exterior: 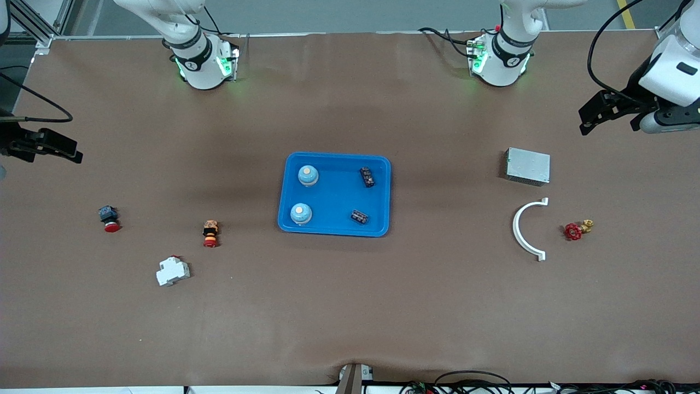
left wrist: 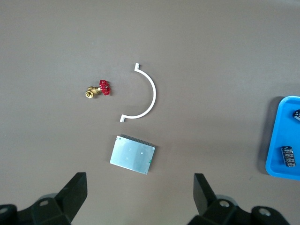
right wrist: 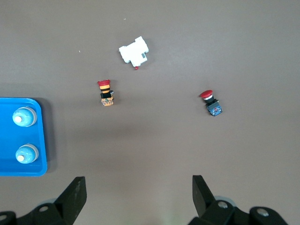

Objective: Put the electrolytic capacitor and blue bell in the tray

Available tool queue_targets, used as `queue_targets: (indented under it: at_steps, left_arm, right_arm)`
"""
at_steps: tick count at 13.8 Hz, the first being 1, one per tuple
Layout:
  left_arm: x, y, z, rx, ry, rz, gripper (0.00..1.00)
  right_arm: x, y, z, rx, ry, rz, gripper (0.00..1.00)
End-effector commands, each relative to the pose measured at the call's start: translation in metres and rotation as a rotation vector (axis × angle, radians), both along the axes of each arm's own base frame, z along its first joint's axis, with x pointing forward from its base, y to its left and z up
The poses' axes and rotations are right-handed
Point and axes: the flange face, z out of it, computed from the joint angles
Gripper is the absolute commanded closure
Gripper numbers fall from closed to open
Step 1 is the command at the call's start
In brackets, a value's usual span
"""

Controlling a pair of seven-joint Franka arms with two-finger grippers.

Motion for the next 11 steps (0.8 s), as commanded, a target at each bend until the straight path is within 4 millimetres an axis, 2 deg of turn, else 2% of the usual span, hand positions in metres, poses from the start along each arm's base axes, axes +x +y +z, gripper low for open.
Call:
queue_targets:
  at_steps: [1,4,8,11]
  left_arm:
    - [-0.004,-0.001,0.002,-0.015,-0.002,-0.004,0.00]
    - [-0.003,-0.002,0.002,-0.015,-0.002,-0.005,0.00]
    - [-0.006,0.001,0.005,-0.015,-0.003,-0.001,0.00]
    - [-0.005,0.008,0.003,-0.014,0.004,0.013,0.00]
  right_arm:
    - [-0.019,0.004,0.001,0.009,-0.016,-0.020,0.00]
    - [-0.033,0.010,-0.001,0.006,-0.060,-0.058,0.00]
    - [-0.031,0.004,0.006,0.009,-0.067,-0.076,0.00]
    - [-0.030,0.008,0.008,0.010,-0.070,-0.069,0.00]
